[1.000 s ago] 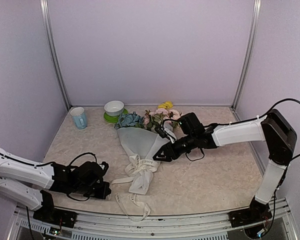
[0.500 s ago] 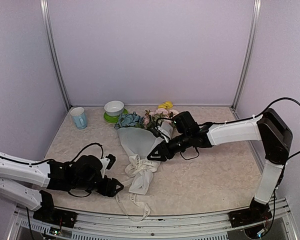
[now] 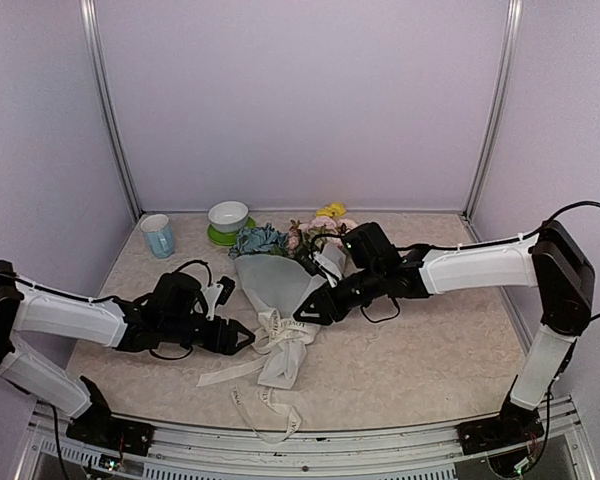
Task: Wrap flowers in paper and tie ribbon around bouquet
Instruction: Cross the half-tied ribbon at the center of the board.
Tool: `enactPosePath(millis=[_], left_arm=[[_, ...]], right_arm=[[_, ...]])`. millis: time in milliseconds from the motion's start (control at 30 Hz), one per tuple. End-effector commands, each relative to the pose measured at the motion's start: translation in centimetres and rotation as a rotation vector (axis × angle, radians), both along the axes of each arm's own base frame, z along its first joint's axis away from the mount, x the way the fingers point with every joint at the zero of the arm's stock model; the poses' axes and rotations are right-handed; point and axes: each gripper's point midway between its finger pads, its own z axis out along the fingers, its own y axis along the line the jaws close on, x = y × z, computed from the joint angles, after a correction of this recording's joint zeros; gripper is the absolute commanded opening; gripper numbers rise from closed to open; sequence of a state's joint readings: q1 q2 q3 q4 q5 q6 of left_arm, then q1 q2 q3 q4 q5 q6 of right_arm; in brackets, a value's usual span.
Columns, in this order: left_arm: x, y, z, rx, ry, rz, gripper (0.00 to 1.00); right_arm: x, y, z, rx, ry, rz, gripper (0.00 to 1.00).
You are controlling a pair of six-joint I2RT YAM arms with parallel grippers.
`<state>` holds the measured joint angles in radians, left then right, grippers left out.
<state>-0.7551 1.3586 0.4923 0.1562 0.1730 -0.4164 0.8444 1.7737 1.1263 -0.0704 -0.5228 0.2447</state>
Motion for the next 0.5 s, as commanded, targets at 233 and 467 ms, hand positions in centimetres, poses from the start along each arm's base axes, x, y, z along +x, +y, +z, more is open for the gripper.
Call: enactPosePath(millis=[233,467], left_arm=[[0.5,-3.7,-1.8,-0.108,0.04,-0.159,0.56],[-0.2,-3.7,-1.4,-0.139,0.043,-0.166,0.0]], right_arm=[[-0.6,-0.1,-0.3,-0.032,0.015,-0.039,0.43],[-0.6,0.0,-0.3,-0.034,0.015,-0.038,0.43]])
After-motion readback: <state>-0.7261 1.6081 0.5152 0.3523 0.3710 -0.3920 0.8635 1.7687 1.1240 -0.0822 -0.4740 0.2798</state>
